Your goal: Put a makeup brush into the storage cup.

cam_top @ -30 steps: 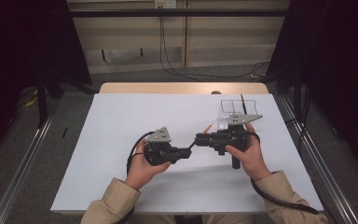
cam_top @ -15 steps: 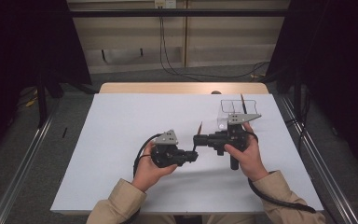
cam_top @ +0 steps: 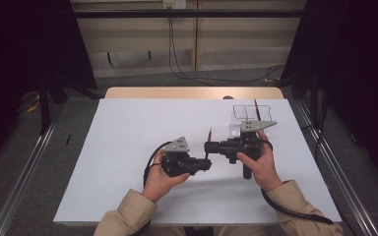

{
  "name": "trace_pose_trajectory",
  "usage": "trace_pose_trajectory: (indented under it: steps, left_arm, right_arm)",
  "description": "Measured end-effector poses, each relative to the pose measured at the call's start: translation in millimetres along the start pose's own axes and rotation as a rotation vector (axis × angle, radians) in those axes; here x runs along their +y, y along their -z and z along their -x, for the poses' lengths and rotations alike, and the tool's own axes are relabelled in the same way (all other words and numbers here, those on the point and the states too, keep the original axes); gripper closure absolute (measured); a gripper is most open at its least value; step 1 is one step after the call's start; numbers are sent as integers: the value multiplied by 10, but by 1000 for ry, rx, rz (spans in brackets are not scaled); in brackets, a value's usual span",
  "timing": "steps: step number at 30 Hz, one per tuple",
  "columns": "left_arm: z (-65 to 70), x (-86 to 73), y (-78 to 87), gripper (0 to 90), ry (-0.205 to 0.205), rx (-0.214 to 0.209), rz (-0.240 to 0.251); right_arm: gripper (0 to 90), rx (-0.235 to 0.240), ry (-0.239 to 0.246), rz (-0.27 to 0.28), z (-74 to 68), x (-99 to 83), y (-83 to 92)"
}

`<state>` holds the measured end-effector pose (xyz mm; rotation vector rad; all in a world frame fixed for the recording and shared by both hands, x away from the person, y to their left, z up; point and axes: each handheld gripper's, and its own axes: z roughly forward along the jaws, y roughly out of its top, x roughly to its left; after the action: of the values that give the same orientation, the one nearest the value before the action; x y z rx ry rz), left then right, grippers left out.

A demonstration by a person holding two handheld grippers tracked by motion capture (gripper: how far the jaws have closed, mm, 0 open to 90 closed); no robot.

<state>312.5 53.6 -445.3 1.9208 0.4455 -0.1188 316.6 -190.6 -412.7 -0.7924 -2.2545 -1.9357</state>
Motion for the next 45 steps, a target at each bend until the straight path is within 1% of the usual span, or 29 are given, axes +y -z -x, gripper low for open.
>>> trace_pose_trajectory:
  steps: [4,8,14,20,22,23,27,30,31,33,35,36,37,38,40,45]
  left_arm:
    - [7,-8,-22,818,-1,-6,4]
    - [16,-11,-39,814,0,-9,6]
    - [14,-11,-35,809,8,-17,13]
    - [18,-13,-42,787,17,-25,25]
    - [17,-18,-48,780,17,-30,30]
    - [15,-19,-51,778,10,-28,31]
    - [15,-21,-46,766,25,-33,39]
    - [13,-19,-37,724,31,-37,50]
    - [9,-12,-31,700,34,-43,67]
    - [5,-3,-20,642,21,-41,83]
    - [0,6,-2,612,9,-28,90]
    - [0,6,-2,599,9,-28,90]
    - [-12,8,21,589,3,-27,101]
    - [-13,10,32,581,1,-19,102]
    - [-19,13,49,560,16,-20,108]
    - [-18,21,65,421,0,-11,114]
  right_arm:
    - [834,-5,2,5,-1,-5,-4]
    - [834,1,1,1,2,-11,-8]
    - [835,5,11,5,-10,-4,-7]
    - [834,1,17,13,-15,-1,-5]
    - [835,1,17,14,-15,-2,-4]
    - [835,2,17,13,-14,-2,-4]
    - [835,-1,21,15,-15,-5,-1]
    - [835,-1,29,19,-17,4,14]
    - [835,0,29,22,-18,6,19]
    - [835,-3,34,24,-18,10,28]
    - [835,-3,35,26,-15,11,35]
    - [835,-4,36,25,-16,11,40]
    - [835,-3,36,25,-16,12,42]
    - [835,-1,37,25,-16,13,45]
    - [835,-2,40,24,-18,15,48]
    - [835,-4,49,26,-23,20,51]
